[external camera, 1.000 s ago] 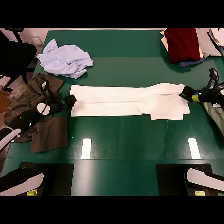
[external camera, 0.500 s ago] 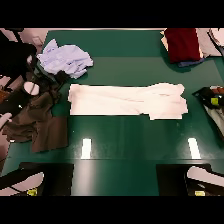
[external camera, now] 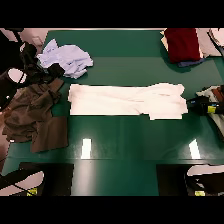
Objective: Fold the shirts.
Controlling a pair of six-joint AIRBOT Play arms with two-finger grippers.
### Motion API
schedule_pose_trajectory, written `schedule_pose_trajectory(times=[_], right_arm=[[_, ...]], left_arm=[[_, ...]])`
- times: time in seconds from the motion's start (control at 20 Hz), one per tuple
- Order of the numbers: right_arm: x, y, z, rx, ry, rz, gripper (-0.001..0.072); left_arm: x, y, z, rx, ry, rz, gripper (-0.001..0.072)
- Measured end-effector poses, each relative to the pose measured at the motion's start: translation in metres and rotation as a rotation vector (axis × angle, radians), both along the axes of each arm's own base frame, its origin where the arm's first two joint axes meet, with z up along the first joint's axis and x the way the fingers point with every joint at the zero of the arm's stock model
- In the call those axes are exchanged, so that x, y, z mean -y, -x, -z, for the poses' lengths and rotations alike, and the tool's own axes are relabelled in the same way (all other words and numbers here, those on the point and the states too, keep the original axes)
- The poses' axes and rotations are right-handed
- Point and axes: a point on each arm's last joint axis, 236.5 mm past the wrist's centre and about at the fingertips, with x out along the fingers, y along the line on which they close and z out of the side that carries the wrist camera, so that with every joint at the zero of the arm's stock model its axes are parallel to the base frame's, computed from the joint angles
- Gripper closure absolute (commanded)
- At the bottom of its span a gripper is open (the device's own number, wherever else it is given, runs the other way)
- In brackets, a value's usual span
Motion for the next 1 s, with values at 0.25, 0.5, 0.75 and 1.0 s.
schedule_pose_trajectory(times=[0.25, 0.5, 0.75, 1.0], right_arm=[[-0.041, -0.020, 0.003, 0.006, -0.066, -0.198, 0.0002], [-0.084, -0.045, 0.008, -0.003, -0.076, -0.334, 0.0106], [-0.100, -0.066, -0.008, 0.029, -0.018, -0.412, 0.0696], [-0.099, -0.073, -0.064, 0.131, 0.017, -0.434, 0.0698]], left_arm=[[0.001, 0.003, 0.001, -0.014, -0.008, 0.017, 0.0215], [0.003, 0.005, 0.004, -0.028, -0.010, 0.029, 0.0215], [0.023, 0.015, 0.015, -0.069, -0.032, 0.108, 0.0216], [0.094, 0.027, 0.041, -0.116, -0.026, 0.263, 0.0218]])
